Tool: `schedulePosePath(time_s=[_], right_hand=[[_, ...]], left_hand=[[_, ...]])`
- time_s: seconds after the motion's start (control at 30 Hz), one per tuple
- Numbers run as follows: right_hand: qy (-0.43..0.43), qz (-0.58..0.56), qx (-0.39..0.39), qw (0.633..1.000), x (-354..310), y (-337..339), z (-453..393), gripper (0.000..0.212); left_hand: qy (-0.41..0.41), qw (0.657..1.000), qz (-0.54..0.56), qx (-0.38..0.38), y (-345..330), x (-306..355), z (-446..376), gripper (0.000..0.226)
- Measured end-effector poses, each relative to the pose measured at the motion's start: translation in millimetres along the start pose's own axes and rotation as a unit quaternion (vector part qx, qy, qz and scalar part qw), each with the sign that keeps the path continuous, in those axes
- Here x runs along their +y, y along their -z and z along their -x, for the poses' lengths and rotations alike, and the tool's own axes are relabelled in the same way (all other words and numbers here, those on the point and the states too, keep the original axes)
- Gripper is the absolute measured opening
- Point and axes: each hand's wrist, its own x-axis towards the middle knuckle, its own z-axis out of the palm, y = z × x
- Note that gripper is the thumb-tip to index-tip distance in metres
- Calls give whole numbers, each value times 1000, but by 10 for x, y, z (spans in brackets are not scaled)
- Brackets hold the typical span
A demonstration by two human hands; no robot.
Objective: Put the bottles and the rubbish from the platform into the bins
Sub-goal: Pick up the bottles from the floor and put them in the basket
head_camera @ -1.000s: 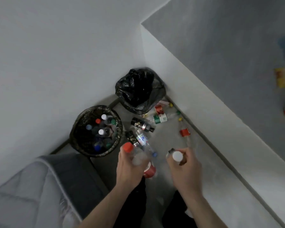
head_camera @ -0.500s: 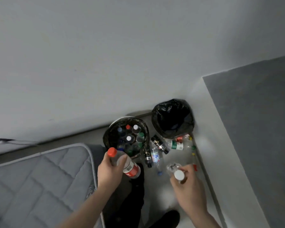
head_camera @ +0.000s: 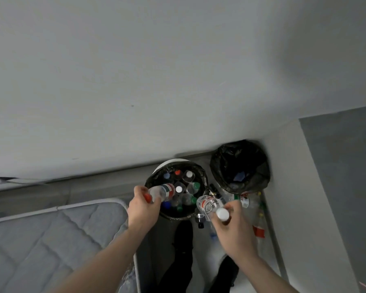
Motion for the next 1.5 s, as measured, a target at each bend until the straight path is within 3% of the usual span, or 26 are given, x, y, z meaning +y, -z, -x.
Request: schedulePosePath(time_s=[0.2,0.47,0.67,0.83,1.0,1.27,1.5], right_hand=[[18,20,-45,999,17,-136,-266,37],[26,24,-70,997,112,-203,-430,35],[29,31,-80,996,134,-278,-518,36],[31,56,-83,995,94,-339,-582,36],[20,93,-92,991,42,-460,-624,35],[-69,132,-120,982,-95,-828,-826,34],[-30,179,-138,974,-107,-1108,-940,37]], left_hand=[[-6,997,-76,-34,-229,-88,-453,6],[-48,995,-92,5,-294,-29,-745,7],[-60,986,-139,-74,-316,-205,-885,16],[-87,983,-133,-91,-316,-254,-872,26],[-92,984,-127,-78,-180,-296,-786,32],[-174,963,-205,-20,341,-630,-930,37],[-144,930,-337,-2,347,-1119,-951,44]])
